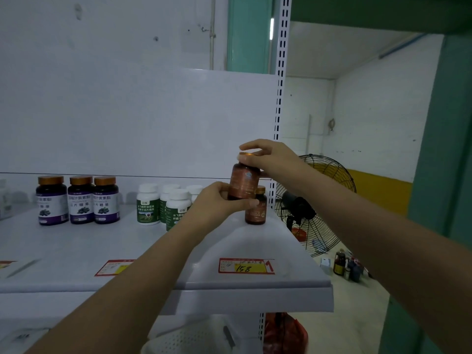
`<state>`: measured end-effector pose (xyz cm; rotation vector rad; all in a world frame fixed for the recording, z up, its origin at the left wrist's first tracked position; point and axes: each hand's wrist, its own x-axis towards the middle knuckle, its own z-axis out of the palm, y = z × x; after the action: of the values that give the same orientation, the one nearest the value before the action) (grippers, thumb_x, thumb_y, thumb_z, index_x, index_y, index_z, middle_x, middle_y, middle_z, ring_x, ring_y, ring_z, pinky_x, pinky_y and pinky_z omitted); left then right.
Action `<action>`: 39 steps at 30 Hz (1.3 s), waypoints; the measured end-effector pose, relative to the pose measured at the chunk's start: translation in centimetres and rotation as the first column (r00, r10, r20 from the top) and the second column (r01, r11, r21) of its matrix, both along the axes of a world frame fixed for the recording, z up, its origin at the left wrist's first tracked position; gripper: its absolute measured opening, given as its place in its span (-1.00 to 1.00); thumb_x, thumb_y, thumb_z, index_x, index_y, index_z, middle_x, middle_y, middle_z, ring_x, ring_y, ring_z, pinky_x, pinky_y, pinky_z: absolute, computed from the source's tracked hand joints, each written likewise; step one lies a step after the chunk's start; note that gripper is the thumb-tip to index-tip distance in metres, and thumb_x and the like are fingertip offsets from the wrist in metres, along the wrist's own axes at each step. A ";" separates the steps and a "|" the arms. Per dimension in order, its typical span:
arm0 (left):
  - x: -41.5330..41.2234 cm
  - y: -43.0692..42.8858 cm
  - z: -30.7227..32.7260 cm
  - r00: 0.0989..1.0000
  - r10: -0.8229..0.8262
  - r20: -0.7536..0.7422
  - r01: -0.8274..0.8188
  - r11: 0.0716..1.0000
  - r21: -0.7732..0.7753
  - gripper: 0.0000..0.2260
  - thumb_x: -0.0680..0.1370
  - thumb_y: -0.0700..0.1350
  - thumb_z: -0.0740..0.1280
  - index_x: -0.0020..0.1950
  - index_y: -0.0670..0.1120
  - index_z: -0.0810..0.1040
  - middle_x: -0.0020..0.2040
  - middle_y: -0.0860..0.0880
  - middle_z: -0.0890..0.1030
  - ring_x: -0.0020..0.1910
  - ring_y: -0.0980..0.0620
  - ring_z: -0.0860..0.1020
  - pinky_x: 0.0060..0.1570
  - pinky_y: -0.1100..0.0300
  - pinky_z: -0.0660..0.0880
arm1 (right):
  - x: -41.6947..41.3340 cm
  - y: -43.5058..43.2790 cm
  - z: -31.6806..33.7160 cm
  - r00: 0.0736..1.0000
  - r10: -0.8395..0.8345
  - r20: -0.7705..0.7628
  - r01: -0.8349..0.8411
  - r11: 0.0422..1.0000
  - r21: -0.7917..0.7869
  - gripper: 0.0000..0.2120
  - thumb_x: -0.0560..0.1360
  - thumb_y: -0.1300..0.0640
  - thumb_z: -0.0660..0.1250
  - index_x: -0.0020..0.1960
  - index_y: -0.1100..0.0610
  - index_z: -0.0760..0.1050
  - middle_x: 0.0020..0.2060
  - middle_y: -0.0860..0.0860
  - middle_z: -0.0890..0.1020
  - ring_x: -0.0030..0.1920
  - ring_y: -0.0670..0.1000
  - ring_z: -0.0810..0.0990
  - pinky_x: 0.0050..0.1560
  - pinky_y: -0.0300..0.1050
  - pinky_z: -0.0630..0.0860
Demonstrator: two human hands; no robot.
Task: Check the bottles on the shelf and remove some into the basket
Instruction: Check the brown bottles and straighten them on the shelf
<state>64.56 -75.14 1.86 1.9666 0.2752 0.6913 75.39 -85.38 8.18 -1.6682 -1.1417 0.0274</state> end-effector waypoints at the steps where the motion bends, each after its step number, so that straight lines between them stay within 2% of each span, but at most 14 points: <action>1: -0.1 0.0 0.0 0.999 -0.033 -0.028 0.033 0.999 -0.004 -0.64 0.42 0.03 0.46 0.16 0.01 0.49 -0.04 0.12 0.57 -0.11 0.27 0.48 -0.20 0.37 0.34 | 0.0 -0.1 0.0 1.000 0.017 -0.006 -0.017 1.000 -0.002 -0.70 0.50 0.09 0.38 0.23 0.06 0.51 0.04 0.04 0.61 0.00 -0.05 0.60 0.05 -0.17 0.57; 5: -0.1 -0.3 -0.5 0.998 -0.052 -0.039 0.052 0.999 -0.006 -0.66 0.47 -0.03 0.42 0.22 -0.05 0.51 -0.06 0.12 0.58 -0.10 0.26 0.50 -0.20 0.38 0.34 | -0.2 -0.3 0.0 0.997 0.076 -0.028 -0.077 0.995 -0.062 -0.67 0.54 0.14 0.32 0.30 0.03 0.44 0.10 0.00 0.58 0.11 -0.04 0.57 0.13 -0.13 0.52; 7: 0.1 -0.5 -0.6 1.000 -0.002 0.020 0.002 1.000 -0.028 -0.66 0.44 -0.05 0.45 0.18 -0.07 0.52 -0.11 0.14 0.58 -0.13 0.26 0.51 -0.24 0.42 0.32 | -0.4 -0.3 0.1 0.997 0.070 -0.035 -0.072 0.995 -0.070 -0.64 0.54 0.06 0.32 0.32 0.04 0.41 0.07 -0.05 0.57 0.07 -0.09 0.56 0.06 -0.19 0.51; 10: 0.1 -0.7 -0.2 0.995 0.067 0.067 -0.066 0.998 -0.017 -0.70 0.41 -0.04 0.48 0.09 -0.06 0.51 -0.17 0.17 0.56 -0.20 0.28 0.50 -0.32 0.46 0.31 | -0.3 -0.2 0.4 0.998 -0.057 0.009 0.057 0.997 -0.052 -0.56 0.46 -0.11 0.39 0.26 0.07 0.46 0.06 -0.03 0.57 0.03 -0.06 0.57 0.00 -0.18 0.55; 13: -0.1 -0.8 0.1 0.997 0.053 0.047 -0.053 0.999 0.001 -0.67 0.40 0.00 0.48 0.09 -0.03 0.49 -0.18 0.17 0.55 -0.22 0.30 0.48 -0.37 0.47 0.34 | -0.2 -0.5 0.6 0.998 -0.055 -0.032 0.055 0.998 0.008 -0.62 0.48 0.00 0.40 0.23 0.11 0.49 0.01 0.02 0.60 0.00 -0.02 0.60 0.00 -0.16 0.58; 16: -0.5 -0.8 0.2 1.000 -0.006 -0.012 0.007 1.000 0.017 -0.68 0.45 0.01 0.43 0.16 0.01 0.50 -0.18 0.22 0.52 -0.20 0.31 0.46 -0.28 0.46 0.30 | -0.4 -0.7 0.4 0.998 0.019 -0.054 -0.018 1.000 0.013 -0.67 0.53 0.09 0.35 0.27 0.11 0.46 -0.01 0.04 0.60 0.03 0.00 0.60 0.09 -0.12 0.57; 20: -0.5 -0.8 0.0 0.997 0.074 0.010 -0.074 0.997 0.033 -0.58 0.41 0.00 0.47 0.22 -0.05 0.49 -0.05 0.08 0.56 -0.16 0.21 0.48 -0.22 0.39 0.34 | -0.6 -0.4 0.1 0.989 0.087 -0.121 -0.088 0.996 -0.007 -0.69 0.56 0.11 0.29 0.30 0.08 0.43 0.04 0.02 0.59 0.07 -0.03 0.57 0.10 -0.11 0.54; 24: -0.3 -0.7 -0.1 0.974 0.212 0.079 -0.214 0.976 0.026 -0.55 0.34 0.00 0.52 0.14 -0.06 0.46 -0.09 0.07 0.51 -0.16 0.14 0.47 -0.22 0.37 0.37 | -0.7 -0.1 0.1 0.995 -0.005 -0.103 -0.006 0.995 -0.102 -0.60 0.48 -0.13 0.35 0.24 0.04 0.46 0.11 -0.01 0.57 0.10 -0.06 0.56 -0.12 -0.21 0.54; 26: -0.3 -0.4 -0.3 0.955 0.290 0.065 -0.296 0.947 0.124 -0.53 0.31 0.05 0.54 0.08 -0.04 0.40 -0.10 0.06 0.51 -0.17 0.13 0.47 -0.25 0.33 0.40 | -0.9 -0.1 0.0 0.995 -0.010 -0.104 -0.001 0.995 -0.103 -0.59 0.45 -0.16 0.38 0.19 0.05 0.49 0.03 -0.03 0.61 -0.01 -0.12 0.60 -0.24 -0.29 0.53; 29: -0.3 -0.2 -0.6 0.938 0.342 0.055 -0.344 0.905 0.249 -0.49 0.28 0.08 0.56 0.05 -0.05 0.36 -0.15 0.07 0.49 -0.23 0.16 0.44 -0.32 0.32 0.39 | -1.0 0.1 -0.2 0.995 -0.022 -0.092 0.014 0.995 -0.094 -0.60 0.42 -0.12 0.43 0.14 0.10 0.53 -0.08 -0.03 0.64 -0.10 -0.13 0.63 -0.26 -0.28 0.54; 32: -0.1 -0.2 -0.8 0.972 0.232 0.020 -0.230 0.944 0.238 -0.53 0.32 0.06 0.54 0.04 -0.02 0.36 -0.17 0.14 0.46 -0.21 0.22 0.43 -0.29 0.34 0.37 | -0.8 0.2 -0.2 0.993 -0.031 -0.118 0.025 0.998 -0.051 -0.69 0.47 0.01 0.42 0.13 0.16 0.53 -0.07 0.01 0.63 -0.11 -0.09 0.63 -0.30 -0.31 0.56; 34: -0.6 -0.4 -0.5 0.998 0.039 -0.048 -0.032 0.992 0.122 -0.69 0.40 0.04 0.48 0.02 0.05 0.43 -0.16 0.21 0.50 -0.18 0.28 0.45 -0.25 0.39 0.34 | -0.6 0.1 -0.1 0.992 -0.007 -0.128 -0.001 0.998 -0.064 -0.75 0.52 0.09 0.36 0.16 0.17 0.52 -0.02 0.03 0.61 -0.04 -0.04 0.62 -0.19 -0.26 0.58; 36: -0.9 -0.3 -0.4 0.992 -0.096 -0.080 0.097 0.995 0.010 -0.85 0.46 -0.01 0.43 -0.04 0.12 0.49 -0.12 0.18 0.58 -0.13 0.28 0.50 -0.18 0.41 0.37 | -0.4 0.0 -0.2 0.990 0.031 -0.138 -0.041 0.997 -0.068 -0.76 0.56 0.13 0.30 0.21 0.16 0.51 0.05 0.05 0.59 0.05 0.00 0.60 -0.04 -0.19 0.57; 39: -0.4 0.0 -0.5 0.997 -0.066 -0.038 0.065 0.997 -0.035 -0.76 0.45 -0.05 0.45 0.05 0.05 0.47 -0.10 0.13 0.58 -0.11 0.20 0.52 -0.21 0.37 0.37 | -0.7 0.2 -0.5 0.985 0.080 -0.153 -0.091 0.993 -0.070 -0.72 0.56 0.09 0.30 0.25 0.08 0.48 0.12 0.02 0.58 0.11 -0.02 0.58 0.11 -0.08 0.55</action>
<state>64.16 -75.15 1.37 1.9496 0.2434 0.6028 74.67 -85.21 7.63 -1.6539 -1.1086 0.2504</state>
